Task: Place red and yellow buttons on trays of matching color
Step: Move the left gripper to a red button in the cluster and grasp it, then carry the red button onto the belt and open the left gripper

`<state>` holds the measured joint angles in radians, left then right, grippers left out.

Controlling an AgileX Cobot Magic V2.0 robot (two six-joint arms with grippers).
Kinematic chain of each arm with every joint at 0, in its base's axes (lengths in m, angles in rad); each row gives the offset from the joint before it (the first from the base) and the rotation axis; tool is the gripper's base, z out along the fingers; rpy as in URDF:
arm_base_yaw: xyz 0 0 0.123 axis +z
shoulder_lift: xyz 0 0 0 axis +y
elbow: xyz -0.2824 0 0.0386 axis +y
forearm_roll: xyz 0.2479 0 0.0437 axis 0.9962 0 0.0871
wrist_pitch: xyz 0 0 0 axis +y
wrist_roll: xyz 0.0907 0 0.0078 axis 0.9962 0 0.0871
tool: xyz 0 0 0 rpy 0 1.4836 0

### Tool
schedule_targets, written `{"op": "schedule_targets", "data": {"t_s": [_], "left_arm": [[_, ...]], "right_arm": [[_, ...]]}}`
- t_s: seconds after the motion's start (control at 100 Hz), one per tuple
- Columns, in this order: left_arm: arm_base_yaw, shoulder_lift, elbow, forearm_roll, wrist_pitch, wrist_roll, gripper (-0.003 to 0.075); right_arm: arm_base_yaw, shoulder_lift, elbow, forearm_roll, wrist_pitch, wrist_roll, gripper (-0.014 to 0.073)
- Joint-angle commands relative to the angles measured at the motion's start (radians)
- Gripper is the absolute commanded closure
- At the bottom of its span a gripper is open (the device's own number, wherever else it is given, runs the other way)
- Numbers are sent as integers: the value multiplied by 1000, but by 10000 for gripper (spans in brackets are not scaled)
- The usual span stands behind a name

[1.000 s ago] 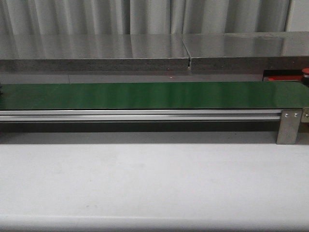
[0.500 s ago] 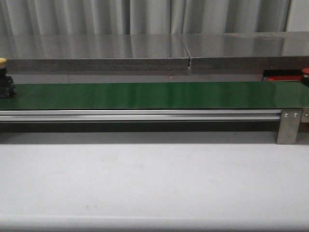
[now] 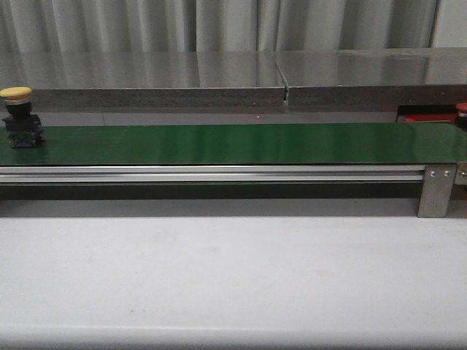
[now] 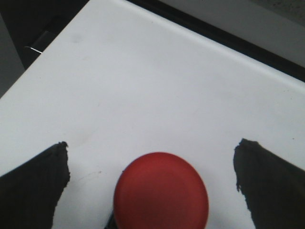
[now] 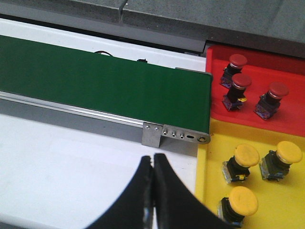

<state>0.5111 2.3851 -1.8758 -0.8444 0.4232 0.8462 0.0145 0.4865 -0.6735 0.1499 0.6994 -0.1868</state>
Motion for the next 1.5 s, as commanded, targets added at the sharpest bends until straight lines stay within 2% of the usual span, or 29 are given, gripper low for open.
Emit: {"op": "schedule_targets", "data": {"t_s": [0.0,0.04,0.11,0.3,0.39,0.59,1.05,1.17,1.36,1.49], "left_arm": [[1,-63,-39,-35,-20,-1,95],[1,-63,-39,-35,-20,-1,123],[1,-63,-39,-35,-18,-1,219],[1,-63,-39,-38,2,-1,607],[1,-66,-45,-42,38,-1,741],[1,-111,-78,-96,160,-1,739],[-6,-448,-32,-116,395,-11,740],[-25,-529,82,-116,364,-11,740],[-78,-621,313,-118,226,57,740],[-127,-621,380,-124,192,81,739]], "right_arm": [[-2,3,-23,-5,-65,1,660],[-2,3,-23,-5,-65,1,660],[-2,3,-23,-5,-65,1,660],[-2,3,-23,-5,-65,1,660],[-2,3,-23,-5,-65,1,660],[-2,3,-23,-5,-65,1,660],[-2,3,-23,-5,-65,1,660],[-2,3,-23,-5,-65,1,660],[-2,3,-23,-5,-65,1,660],[-2,3,-23,-5,-65,1,660]]}}
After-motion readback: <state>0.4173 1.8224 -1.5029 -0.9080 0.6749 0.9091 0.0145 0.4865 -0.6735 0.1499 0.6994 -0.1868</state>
